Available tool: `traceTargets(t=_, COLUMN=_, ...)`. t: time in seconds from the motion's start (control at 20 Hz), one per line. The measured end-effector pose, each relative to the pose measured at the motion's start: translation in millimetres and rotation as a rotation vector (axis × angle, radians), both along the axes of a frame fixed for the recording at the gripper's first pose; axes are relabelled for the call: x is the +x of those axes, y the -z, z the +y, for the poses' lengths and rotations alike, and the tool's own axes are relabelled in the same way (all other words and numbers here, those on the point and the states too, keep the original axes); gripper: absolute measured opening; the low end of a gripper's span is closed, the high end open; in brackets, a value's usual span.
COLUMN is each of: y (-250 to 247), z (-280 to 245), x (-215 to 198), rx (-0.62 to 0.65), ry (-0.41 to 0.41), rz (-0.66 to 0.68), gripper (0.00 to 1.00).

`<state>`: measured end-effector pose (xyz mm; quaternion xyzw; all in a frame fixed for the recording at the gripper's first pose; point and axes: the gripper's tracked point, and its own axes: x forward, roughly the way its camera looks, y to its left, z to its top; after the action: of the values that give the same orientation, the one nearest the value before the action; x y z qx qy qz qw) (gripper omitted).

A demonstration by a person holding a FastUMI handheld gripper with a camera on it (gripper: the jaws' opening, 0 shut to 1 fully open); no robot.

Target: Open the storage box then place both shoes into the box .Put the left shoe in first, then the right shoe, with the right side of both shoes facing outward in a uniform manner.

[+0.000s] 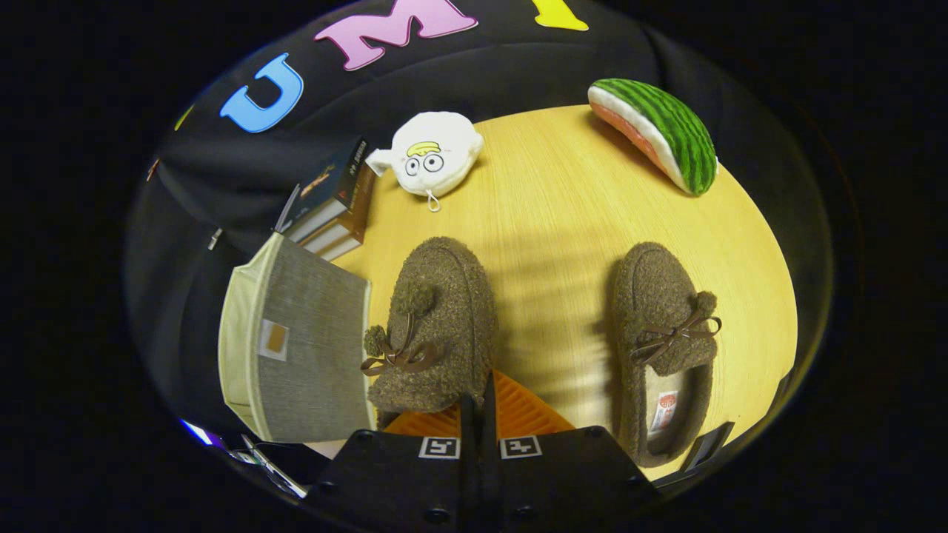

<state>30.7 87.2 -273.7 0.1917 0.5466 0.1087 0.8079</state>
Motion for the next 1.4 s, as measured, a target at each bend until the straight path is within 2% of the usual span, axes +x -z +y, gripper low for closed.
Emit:
traceTargets(t=0.2, y=-67, z=9, x=20, rx=0.061, ry=0.123, rz=-0.078, gripper=0.05)
traceTargets(t=0.35, y=-119, z=22, x=28, rx=0.131, ry=0.175, rz=-0.12, gripper=0.05)
traceTargets(t=0.5, y=-154, z=52, x=38, rx=0.176, ry=0.181, rz=-0.163, gripper=0.05)
traceTargets(t=0.75, y=-190, z=135, x=40, rx=0.291, ry=0.147, rz=-0.163, gripper=0.05)
traceTargets(t=0.95, y=-184, z=193, x=35, rx=0.304, ry=0.093, rz=-0.151, gripper=0.05)
traceTargets(t=1.1, y=-156, z=231, x=26, rx=0.292, ry=0.058, rz=-0.113, gripper=0.05)
traceTargets(t=1.4, y=-114, z=274, x=14, rx=0.263, ry=0.027, rz=-0.048, gripper=0.05)
